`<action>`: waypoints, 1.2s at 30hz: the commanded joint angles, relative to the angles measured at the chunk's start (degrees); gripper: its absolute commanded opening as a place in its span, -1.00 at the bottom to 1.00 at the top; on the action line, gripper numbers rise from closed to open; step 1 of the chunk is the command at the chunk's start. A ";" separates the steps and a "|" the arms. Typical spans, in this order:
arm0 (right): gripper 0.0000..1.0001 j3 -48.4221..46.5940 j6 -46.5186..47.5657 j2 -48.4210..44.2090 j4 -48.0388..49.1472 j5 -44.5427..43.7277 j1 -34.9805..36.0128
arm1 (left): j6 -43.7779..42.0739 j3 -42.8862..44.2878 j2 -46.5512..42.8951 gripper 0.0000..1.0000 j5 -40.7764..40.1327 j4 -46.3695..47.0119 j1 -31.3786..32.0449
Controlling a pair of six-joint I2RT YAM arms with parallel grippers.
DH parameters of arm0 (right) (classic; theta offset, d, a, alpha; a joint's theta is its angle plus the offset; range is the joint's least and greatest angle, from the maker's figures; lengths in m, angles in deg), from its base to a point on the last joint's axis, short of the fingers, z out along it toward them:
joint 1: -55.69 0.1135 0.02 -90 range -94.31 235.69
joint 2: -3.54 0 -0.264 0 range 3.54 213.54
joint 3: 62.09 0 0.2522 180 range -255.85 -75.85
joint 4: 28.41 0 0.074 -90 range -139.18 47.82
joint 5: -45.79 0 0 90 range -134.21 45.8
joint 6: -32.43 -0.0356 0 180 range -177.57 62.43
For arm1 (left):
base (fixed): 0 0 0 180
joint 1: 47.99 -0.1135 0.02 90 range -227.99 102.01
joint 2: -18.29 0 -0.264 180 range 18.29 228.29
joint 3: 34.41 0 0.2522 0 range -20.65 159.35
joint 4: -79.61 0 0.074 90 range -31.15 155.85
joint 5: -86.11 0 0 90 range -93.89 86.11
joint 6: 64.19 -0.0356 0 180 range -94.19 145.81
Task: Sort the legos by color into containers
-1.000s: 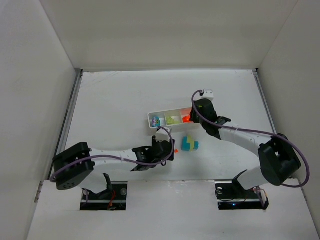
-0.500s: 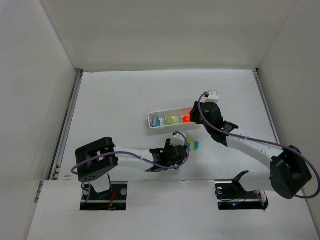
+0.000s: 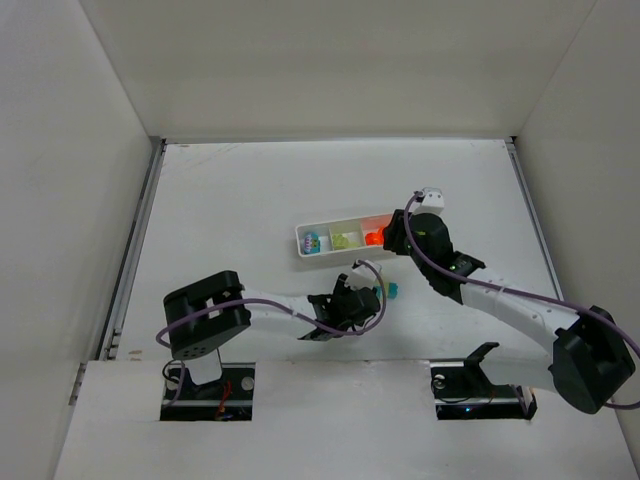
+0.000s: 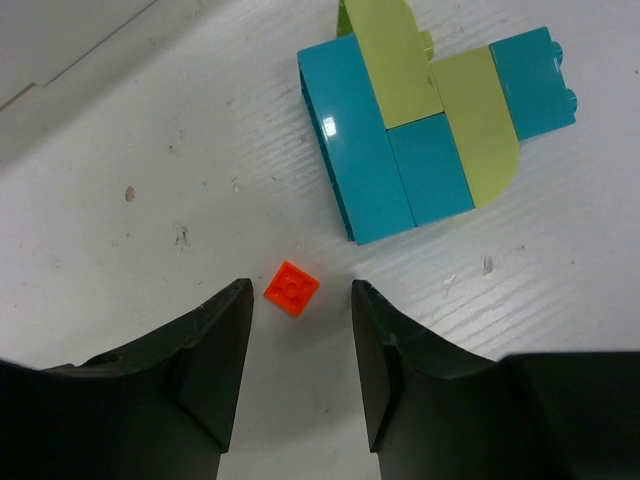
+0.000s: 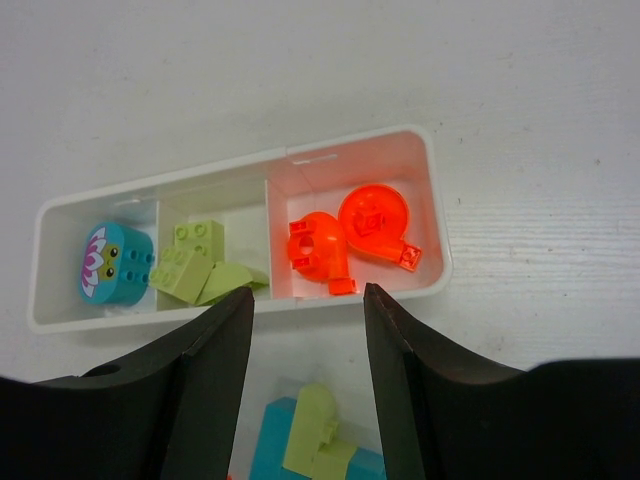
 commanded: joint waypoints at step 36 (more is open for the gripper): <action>0.10 5.49 -5.27 -7.31 0.98 -2.58 -0.48 | -3.57 2.28 -17.09 -0.71 1.20 -1.34 -6.15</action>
